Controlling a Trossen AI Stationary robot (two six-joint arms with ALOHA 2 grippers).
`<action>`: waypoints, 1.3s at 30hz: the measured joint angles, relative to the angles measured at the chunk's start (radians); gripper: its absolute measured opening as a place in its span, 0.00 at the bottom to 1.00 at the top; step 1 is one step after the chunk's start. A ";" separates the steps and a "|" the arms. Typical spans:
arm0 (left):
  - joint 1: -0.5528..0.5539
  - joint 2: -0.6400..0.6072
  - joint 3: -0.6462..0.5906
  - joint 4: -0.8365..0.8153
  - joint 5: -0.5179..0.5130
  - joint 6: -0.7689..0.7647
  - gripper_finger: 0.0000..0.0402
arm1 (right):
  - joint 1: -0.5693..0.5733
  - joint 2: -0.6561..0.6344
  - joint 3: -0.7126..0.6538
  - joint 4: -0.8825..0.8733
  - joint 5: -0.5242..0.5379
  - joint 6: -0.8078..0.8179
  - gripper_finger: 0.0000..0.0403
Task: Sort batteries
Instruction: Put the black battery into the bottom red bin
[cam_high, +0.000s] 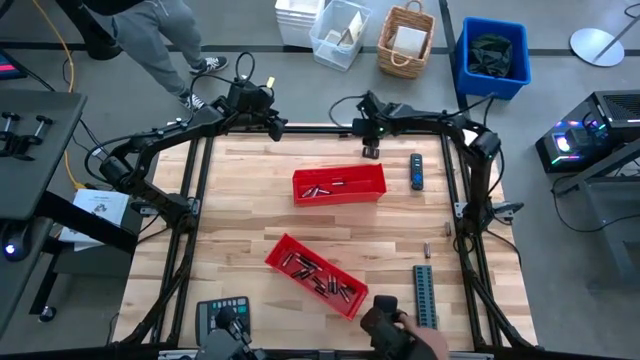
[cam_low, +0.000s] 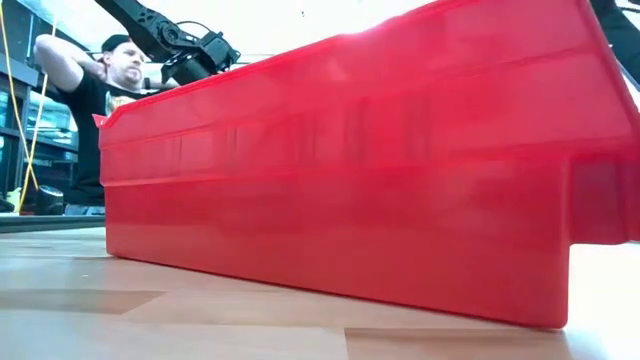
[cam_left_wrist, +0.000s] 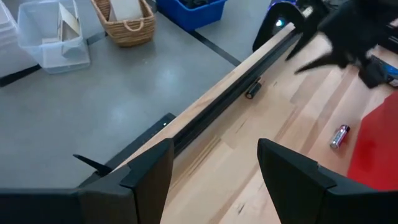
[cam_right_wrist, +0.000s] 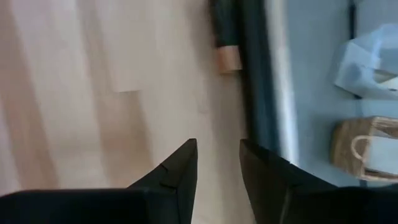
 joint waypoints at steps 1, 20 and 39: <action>0.000 0.000 0.000 -0.001 0.000 -0.005 0.57 | 0.002 0.011 0.006 -0.007 -0.007 -0.002 0.29; 0.000 0.000 -0.009 -0.031 0.000 -0.024 0.57 | 0.020 0.137 0.136 0.049 -0.063 -0.020 0.48; -0.002 0.000 -0.010 -0.052 0.001 -0.022 0.57 | 0.077 0.226 0.253 -0.032 -0.032 0.074 0.48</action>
